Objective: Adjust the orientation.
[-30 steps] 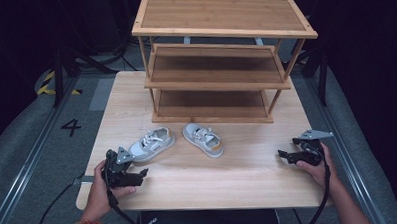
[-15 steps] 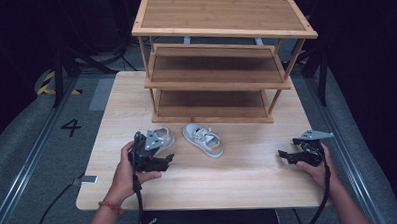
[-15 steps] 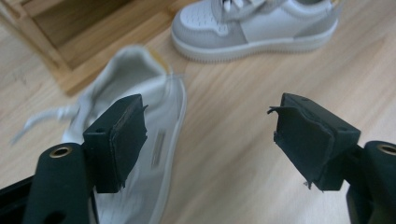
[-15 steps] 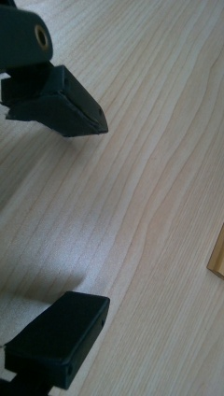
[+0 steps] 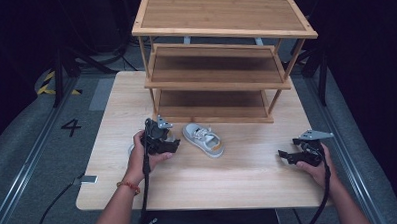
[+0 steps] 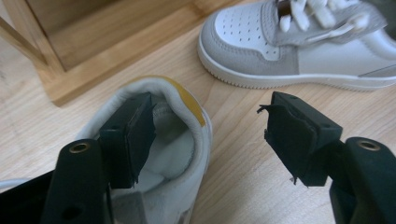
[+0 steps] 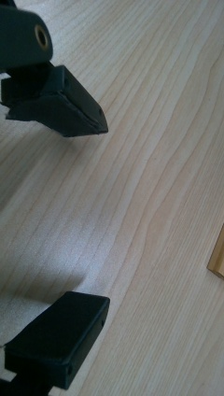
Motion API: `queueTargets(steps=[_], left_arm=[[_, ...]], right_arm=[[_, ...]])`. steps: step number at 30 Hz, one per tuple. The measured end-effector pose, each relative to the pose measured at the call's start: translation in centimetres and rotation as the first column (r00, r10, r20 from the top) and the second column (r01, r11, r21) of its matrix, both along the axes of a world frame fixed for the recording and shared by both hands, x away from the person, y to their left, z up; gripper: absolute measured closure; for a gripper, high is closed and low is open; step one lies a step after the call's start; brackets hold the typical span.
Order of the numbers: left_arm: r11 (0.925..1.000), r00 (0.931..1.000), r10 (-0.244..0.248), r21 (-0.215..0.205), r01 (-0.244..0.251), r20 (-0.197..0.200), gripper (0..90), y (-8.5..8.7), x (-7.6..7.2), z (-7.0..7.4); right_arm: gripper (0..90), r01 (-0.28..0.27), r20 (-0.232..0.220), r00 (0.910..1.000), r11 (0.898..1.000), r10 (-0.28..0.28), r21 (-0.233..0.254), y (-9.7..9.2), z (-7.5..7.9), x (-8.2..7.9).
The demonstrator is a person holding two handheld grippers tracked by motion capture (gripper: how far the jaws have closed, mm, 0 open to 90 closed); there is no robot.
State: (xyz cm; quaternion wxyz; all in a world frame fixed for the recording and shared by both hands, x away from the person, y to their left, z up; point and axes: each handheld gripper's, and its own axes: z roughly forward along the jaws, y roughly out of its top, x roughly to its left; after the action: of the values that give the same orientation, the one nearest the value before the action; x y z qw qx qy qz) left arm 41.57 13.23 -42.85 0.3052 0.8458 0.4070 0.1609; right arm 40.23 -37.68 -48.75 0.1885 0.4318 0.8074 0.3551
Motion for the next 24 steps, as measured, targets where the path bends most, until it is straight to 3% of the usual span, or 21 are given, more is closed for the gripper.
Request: queueTargets(steps=[3, 4, 7, 10, 12, 14, 17, 19, 24], left_arm=[[0.9998, 0.9997, 0.008, -0.019, -0.009, -0.022, 33.1, -0.2, 0.4, -0.4], [1.0000, 0.9996, 0.002, -0.005, -0.002, -0.029, 35.8, -0.3, 0.6, -0.5], [0.9995, 0.9978, 0.017, -0.027, -0.018, -0.064, 45.7, -0.4, 1.3, -1.2], [0.9998, 0.9977, 0.019, -0.006, -0.019, -0.065, 51.2, -0.5, 1.5, -1.2], [0.9994, 0.9965, -0.020, -0.031, 0.018, -0.082, 59.4, -0.3, 1.3, -1.1], [0.9967, 0.9924, -0.077, -0.035, 0.074, -0.096, 60.2, -0.4, 0.9, -0.9], [0.9866, 0.9786, -0.163, -0.029, 0.160, -0.126, 62.3, -0.3, 0.1, -0.6], [0.9718, 0.9617, -0.235, -0.021, 0.235, -0.140, 64.3, -0.3, -0.8, -0.3], [0.9461, 0.9337, -0.320, -0.004, 0.324, -0.160, 66.5, -0.1, -2.8, 0.1]], right_arm=[[14.4, 0.000, -0.001, 1.0000, 1.000, 0.000, 0.000, 0.0, 0.0, 0.0], [14.5, 0.000, -0.001, 1.0000, 1.000, 0.000, 0.000, 0.0, 0.0, 0.0], [14.4, 0.000, -0.001, 1.0000, 1.000, 0.000, 0.000, 0.0, 0.0, 0.0], [14.4, 0.000, -0.001, 1.0000, 1.000, 0.000, 0.000, 0.0, 0.0, 0.0], [14.4, 0.000, 0.000, 1.0000, 1.000, 0.000, 0.000, 0.0, 0.0, 0.0], [14.4, 0.000, -0.001, 1.0000, 1.000, 0.000, 0.001, 0.0, 0.0, 0.0], [14.4, 0.000, -0.001, 1.0000, 1.000, 0.000, 0.001, 0.0, 0.0, 0.0], [14.5, 0.000, -0.001, 1.0000, 1.000, 0.000, 0.001, 0.0, 0.0, 0.0], [14.4, 0.000, -0.001, 1.0000, 1.000, 0.000, 0.001, 0.0, 0.0, 0.0]])
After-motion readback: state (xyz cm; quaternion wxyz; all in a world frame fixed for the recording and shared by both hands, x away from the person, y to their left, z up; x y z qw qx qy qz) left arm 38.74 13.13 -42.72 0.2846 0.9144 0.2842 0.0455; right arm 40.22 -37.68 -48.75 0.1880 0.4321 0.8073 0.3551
